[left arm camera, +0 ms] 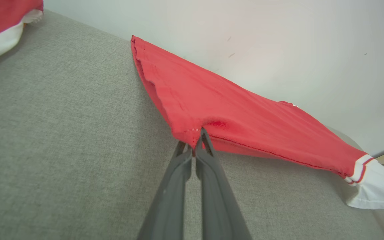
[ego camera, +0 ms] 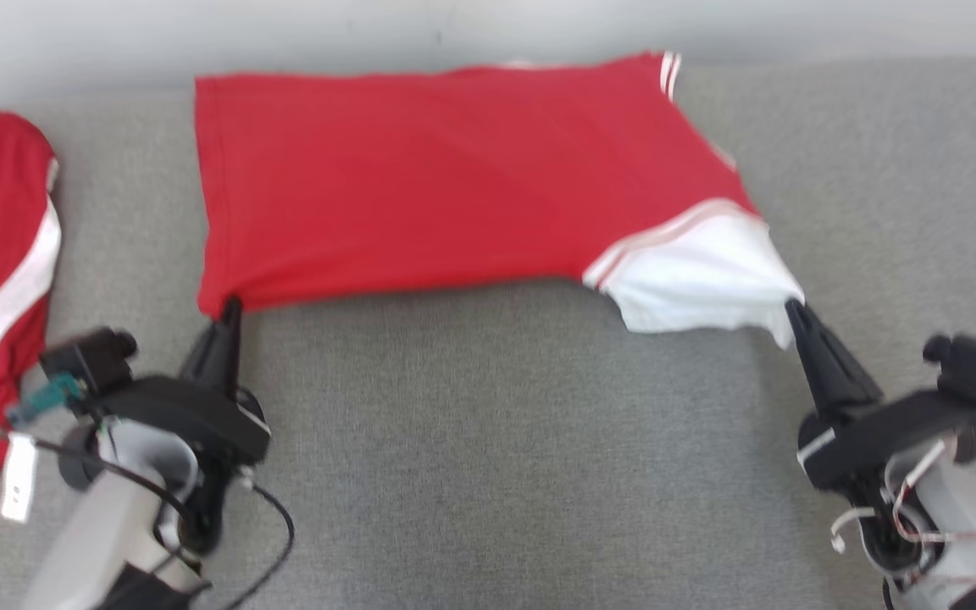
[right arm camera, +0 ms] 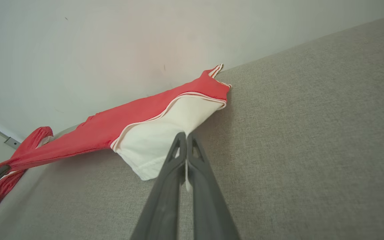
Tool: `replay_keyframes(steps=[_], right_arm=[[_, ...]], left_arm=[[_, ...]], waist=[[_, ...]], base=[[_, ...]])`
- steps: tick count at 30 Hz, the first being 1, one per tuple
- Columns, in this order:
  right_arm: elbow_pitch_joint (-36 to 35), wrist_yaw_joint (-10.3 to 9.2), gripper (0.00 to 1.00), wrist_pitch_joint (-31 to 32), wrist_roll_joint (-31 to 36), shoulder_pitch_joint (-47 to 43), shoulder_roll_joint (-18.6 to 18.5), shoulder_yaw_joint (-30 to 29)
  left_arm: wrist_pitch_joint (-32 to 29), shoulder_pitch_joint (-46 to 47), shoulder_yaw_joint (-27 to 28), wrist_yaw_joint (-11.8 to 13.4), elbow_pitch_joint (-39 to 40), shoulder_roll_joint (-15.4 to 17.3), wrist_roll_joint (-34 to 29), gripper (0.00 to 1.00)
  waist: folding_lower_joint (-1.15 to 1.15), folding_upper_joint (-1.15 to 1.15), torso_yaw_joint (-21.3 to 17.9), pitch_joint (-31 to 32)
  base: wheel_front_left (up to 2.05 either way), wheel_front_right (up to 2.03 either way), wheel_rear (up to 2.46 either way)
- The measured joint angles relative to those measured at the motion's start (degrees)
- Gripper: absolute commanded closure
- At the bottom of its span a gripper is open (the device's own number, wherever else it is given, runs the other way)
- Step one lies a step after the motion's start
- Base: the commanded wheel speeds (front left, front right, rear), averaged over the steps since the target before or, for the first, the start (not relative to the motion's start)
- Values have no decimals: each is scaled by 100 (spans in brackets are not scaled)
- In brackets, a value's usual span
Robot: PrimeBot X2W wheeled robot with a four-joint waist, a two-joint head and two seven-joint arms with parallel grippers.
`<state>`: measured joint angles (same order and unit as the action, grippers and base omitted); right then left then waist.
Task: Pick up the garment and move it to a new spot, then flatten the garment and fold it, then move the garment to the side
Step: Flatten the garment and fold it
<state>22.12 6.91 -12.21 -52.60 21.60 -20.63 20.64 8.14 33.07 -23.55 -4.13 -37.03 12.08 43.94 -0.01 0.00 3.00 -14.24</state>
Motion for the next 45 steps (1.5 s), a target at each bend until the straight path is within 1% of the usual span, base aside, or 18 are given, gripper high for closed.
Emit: replay_keyframes(steps=[3, 7, 9, 13, 19, 21, 22, 27, 29, 31, 35, 38, 42, 45], right_arm=[[15, 0, 100, -68, -76, -309, -9, -73], [53, 14, 100, -62, -2, -743, -74, 170], [67, 14, 100, -41, 91, -964, -125, 310], [3, 14, 100, 18, 92, -1344, -238, 401], [-201, -3, 100, 73, 33, -1948, -407, 358], [-350, -107, 100, 171, -75, -2309, -522, 301], [-350, -107, 100, 171, -75, -2309, -522, 301], [-656, -245, 100, 388, -138, -2676, -619, 318], [-749, -322, 100, 481, -174, -2711, -637, 319], [-768, -407, 100, 605, -172, -2711, -648, 404], [-792, -533, 100, 792, -176, -2785, -646, 486], [-793, -646, 100, 926, -123, -2790, -646, 576], [-786, -749, 100, 1056, -20, -2766, -667, 650], [-782, -854, 100, 1152, -18, -2723, -708, 647]], left_arm=[[100, -217, -63, 0, -114, -80, -3, 100], [156, -671, -198, -1, -250, -151, -12, 100], [157, -899, -248, -43, -310, -147, -12, 100], [200, -1265, -376, -52, -294, -130, -52, 100], [244, -1734, -459, -49, -116, -24, -85, 100], [248, -1885, -508, -42, 34, 47, -136, 100], [248, -1885, -508, -42, 34, 47, -136, 100], [216, -2292, -531, 9, 296, 191, -213, 100], [160, -2427, -544, 10, 356, 192, -207, 100], [96, -2476, -672, 94, 382, 192, -255, 100], [30, -2476, -732, 137, 449, 65, -264, 100], [-56, -2466, -744, 178, 422, 51, -265, 100], [-166, -2454, -821, 271, 301, 56, -319, 100], [-265, -2455, -878, 417, 229, 113, -427, 100]], waist=[[-1, 0, -14, 237], [0, 0, -25, 560], [-1, -1, -30, 727], [0, 0, -42, 1064], [-1, -1, -45, 1459], [0, -1, -31, 1660], [0, -1, -31, 1660], [0, -1, 14, 1861], [0, -1, 21, 1856], [1, -1, 11, 1819], [1, -1, 8, 1728], [1, -1, 16, 1670], [1, -1, 32, 1623], [1, 0, 41, 1599]], base=[[0, 0, 0], [0, 0, 0], [0, 0, 0], [0, 0, 0], [0, 0, 0], [0, 0, 0], [0, 0, 0], [0, 0, 0], [0, 0, 0], [0, 0, 0], [0, 0, 0], [0, 0, 0], [0, 0, 0], [0, 0, 0]])
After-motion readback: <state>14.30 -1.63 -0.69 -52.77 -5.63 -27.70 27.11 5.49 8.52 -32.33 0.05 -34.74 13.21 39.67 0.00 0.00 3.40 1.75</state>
